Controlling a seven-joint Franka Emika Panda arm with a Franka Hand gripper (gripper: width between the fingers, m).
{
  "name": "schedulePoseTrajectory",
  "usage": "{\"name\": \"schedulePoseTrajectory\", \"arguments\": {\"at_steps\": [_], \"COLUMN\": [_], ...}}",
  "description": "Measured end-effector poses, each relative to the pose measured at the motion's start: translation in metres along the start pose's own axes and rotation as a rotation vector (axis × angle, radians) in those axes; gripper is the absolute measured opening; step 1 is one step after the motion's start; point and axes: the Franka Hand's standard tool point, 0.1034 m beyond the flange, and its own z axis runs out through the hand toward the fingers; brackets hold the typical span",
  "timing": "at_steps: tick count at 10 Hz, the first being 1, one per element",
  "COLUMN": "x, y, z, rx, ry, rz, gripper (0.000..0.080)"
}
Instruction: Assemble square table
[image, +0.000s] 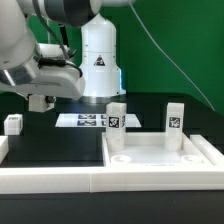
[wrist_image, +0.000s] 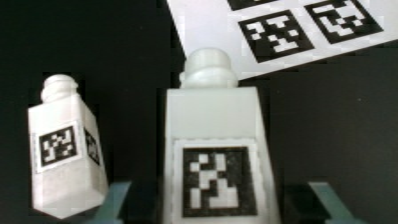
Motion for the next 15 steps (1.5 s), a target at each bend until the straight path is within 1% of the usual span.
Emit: {"name": "schedulePoseTrajectory", "arguments": {"at_steps": [1, 2, 3, 4, 5, 6, 7, 8, 9, 10, 11, 12, 13, 14, 15], "x": [0.002, 0.003, 0.004, 0.007, 0.014, 0.017, 0.016, 0.021, 0.022, 0.025, 0.027, 0.028, 0.026, 0.026, 0.028], "y": [-0.002, -0.014, -0.026, -0.036, -0.042, -0.038, -0.037, -0.036, -0.035, -0.038, -0.047, -0.058, -0.067, -0.074, -0.074], "z": [-0.003, -0.015, -0.022, -0.025, -0.027, -0.022, -0.021, -0.025, -0.026, -0.029, -0.041, -0.052, -0.058, -0.071, -0.078], "rx": [-0.003, -0.011, -0.02, -0.033, -0.059, -0.066, -0.064, -0.073, -0.08, -0.085, -0.091, -0.091, -0.079, -0.072, -0.074], "ry": [0.062, 0.15, 0.229, 0.286, 0.391, 0.469, 0.513, 0.598, 0.665, 0.712, 0.787, 0.861, 0.849, 0.837, 0.847], "rz": [-0.006, -0.017, -0.029, -0.049, -0.078, -0.107, -0.101, -0.103, -0.102, -0.097, -0.102, -0.109, -0.109, -0.12, -0.123], "gripper": [0.0288, 0.0288, 0.0288, 0.029, 0.029, 0.029, 0.029, 0.029, 0.029, 0.029, 0.029, 0.029, 0.029, 0.029, 0.029]}}
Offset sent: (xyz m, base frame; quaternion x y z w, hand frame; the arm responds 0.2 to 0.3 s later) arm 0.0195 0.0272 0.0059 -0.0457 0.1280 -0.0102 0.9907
